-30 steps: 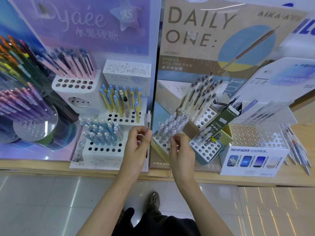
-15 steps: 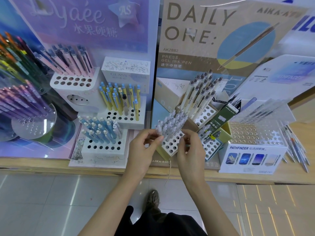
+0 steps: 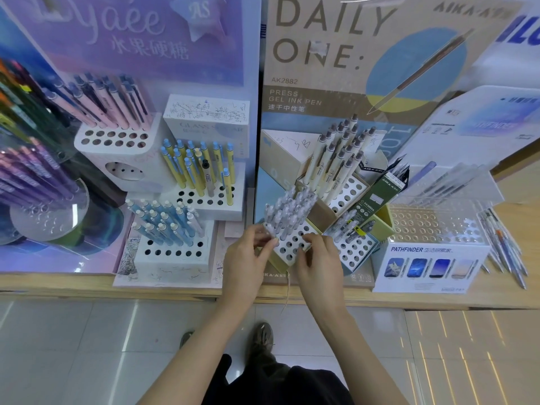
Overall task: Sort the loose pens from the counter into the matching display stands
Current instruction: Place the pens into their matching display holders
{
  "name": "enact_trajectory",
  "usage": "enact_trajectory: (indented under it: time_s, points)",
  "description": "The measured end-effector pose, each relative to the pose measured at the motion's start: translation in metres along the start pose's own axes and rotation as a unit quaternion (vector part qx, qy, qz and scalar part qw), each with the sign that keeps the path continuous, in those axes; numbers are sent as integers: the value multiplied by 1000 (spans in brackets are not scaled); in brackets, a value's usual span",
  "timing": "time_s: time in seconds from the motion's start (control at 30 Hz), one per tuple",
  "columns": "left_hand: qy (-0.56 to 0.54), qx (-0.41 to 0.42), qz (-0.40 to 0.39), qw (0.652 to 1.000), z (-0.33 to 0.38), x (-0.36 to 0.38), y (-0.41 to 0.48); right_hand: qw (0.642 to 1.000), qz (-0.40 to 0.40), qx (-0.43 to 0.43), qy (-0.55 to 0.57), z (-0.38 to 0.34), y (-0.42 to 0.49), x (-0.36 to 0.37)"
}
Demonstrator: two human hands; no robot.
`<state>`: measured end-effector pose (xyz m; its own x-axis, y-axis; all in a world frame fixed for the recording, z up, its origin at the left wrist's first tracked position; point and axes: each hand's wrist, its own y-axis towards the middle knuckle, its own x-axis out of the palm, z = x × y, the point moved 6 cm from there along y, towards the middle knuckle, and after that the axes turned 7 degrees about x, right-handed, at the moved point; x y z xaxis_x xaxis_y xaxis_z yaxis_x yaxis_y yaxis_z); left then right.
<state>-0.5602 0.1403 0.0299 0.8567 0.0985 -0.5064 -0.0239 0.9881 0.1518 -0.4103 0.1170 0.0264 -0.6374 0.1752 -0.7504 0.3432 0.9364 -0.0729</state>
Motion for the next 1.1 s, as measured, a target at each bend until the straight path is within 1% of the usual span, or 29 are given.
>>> enact_trajectory:
  time_s: [0.07,0.1,0.23,0.37,0.53,0.63,0.77,0.97,1.03,1.07,1.1]
  points:
    - [4,-1,9,1000,1,-1,1,998,12,6,-57,7,3,1]
    - [17,9,8,1000,2,-1,2,998,11,7,-65,11,2,1]
    - [60,53,14,997,11,-4,1,997,-44,-26,-59,22,-8,8]
    - [124,106,7,987,22,0,-3,997,-33,-42,-56,22,-12,9]
    - [158,87,-5,984,27,4,2,998,-18,-39,-35,19,-13,10]
    - [172,94,-10,981,30,4,3,999,-24,-25,-40,17,-12,10]
    - [166,89,-26,982,28,3,4,1000,-19,11,-21,14,-6,6]
    - [164,94,-58,980,22,1,3,1000,-14,24,-1,11,-9,1]
    - [164,85,-52,981,20,-5,3,999,6,7,31,5,-16,-6]
    - [160,91,-40,982,21,-10,4,998,34,-24,46,-2,-19,-12]
    - [154,114,-26,981,25,-14,6,994,69,-66,48,-12,-22,-20]
